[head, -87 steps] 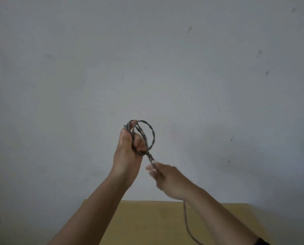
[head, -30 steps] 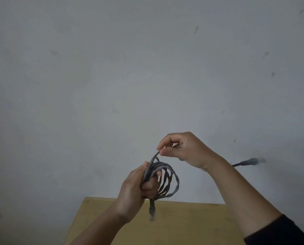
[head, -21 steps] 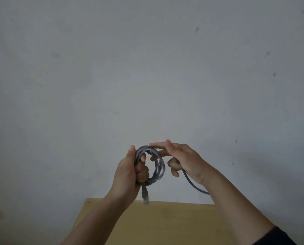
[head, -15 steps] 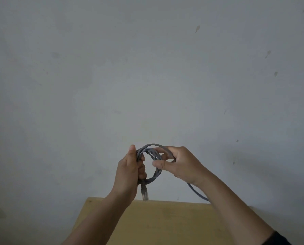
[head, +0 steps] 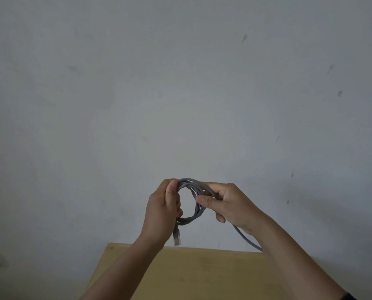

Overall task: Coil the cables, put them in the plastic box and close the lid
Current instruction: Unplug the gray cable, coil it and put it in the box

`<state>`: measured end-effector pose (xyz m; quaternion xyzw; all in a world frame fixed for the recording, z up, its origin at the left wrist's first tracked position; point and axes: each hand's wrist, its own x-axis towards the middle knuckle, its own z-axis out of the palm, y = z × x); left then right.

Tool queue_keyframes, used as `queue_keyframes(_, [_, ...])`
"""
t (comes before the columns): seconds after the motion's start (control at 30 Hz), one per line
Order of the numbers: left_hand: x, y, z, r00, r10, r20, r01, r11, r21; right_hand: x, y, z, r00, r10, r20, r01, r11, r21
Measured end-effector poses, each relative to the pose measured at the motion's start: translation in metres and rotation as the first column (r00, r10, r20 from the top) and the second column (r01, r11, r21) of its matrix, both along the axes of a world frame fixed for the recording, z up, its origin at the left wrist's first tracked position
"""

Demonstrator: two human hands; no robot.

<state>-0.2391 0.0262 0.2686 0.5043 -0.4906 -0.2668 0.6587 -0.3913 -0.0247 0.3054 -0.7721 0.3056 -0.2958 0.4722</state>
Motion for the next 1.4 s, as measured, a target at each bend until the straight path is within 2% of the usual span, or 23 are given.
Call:
queue_keyframes(0.07, [0.004, 0.001, 0.002, 0.998, -0.028, -0.053, 0.029, 1.0, 0.011, -0.005, 0.001, 0.003, 0.999, 0.014, -0.045, -0.015, 0.999, -0.03])
queue_keyframes(0.17, [0.013, 0.001, 0.004, 0.994, -0.045, -0.096, 0.046, 0.999, 0.008, -0.014, -0.002, 0.006, 0.999, 0.008, -0.048, -0.008, 1.0, 0.008])
queue_keyframes(0.3, [0.032, -0.003, 0.009, 0.994, -0.046, -0.103, 0.044, 0.999, -0.021, -0.025, -0.005, 0.005, 0.982, -0.031, -0.188, 0.022, 0.998, -0.054])
queue_keyframes(0.5, [0.06, -0.005, 0.016, 0.997, -0.033, -0.074, 0.032, 0.999, -0.007, -0.027, -0.003, -0.01, 0.958, -0.102, -0.268, 0.069, 0.989, -0.129])
queue_keyframes(0.57, [0.058, -0.002, 0.014, 0.995, -0.057, -0.085, 0.058, 0.998, -0.001, -0.025, -0.004, -0.013, 0.968, -0.145, -0.204, 0.118, 0.984, -0.136])
queue_keyframes(0.63, [0.053, 0.001, 0.013, 0.99, -0.077, -0.122, 0.076, 0.997, -0.009, -0.023, -0.005, -0.012, 0.975, -0.215, -0.049, 0.213, 0.976, -0.057])
queue_keyframes(0.73, [0.041, 0.006, 0.012, 0.982, -0.116, -0.148, 0.112, 0.993, -0.036, -0.021, -0.009, -0.01, 0.923, -0.349, 0.162, 0.348, 0.937, 0.039])
queue_keyframes(0.87, [0.027, 0.008, 0.01, 0.976, -0.158, -0.151, 0.148, 0.986, -0.076, -0.022, -0.014, -0.01, 0.83, -0.495, 0.256, 0.511, 0.859, 0.005])
queue_keyframes(0.97, [0.019, 0.007, 0.008, 0.969, -0.18, -0.168, 0.169, 0.983, -0.077, -0.021, -0.014, -0.01, 0.762, -0.556, 0.331, 0.577, 0.816, 0.041])
queue_keyframes(1.07, [0.01, 0.005, 0.007, 0.962, -0.203, -0.185, 0.192, 0.978, -0.077, -0.015, -0.012, -0.011, 0.715, -0.575, 0.398, 0.575, 0.807, 0.135])
queue_keyframes(1.3, [0.009, 0.002, 0.006, 0.958, -0.189, -0.218, 0.184, 0.982, -0.044, -0.003, -0.001, -0.015, 0.717, -0.561, 0.415, 0.404, 0.819, 0.408])
queue_keyframes(1.4, [0.012, 0.004, 0.005, 0.951, -0.212, -0.225, 0.211, 0.977, -0.025, -0.005, -0.002, -0.01, 0.729, -0.545, 0.413, 0.342, 0.813, 0.47])
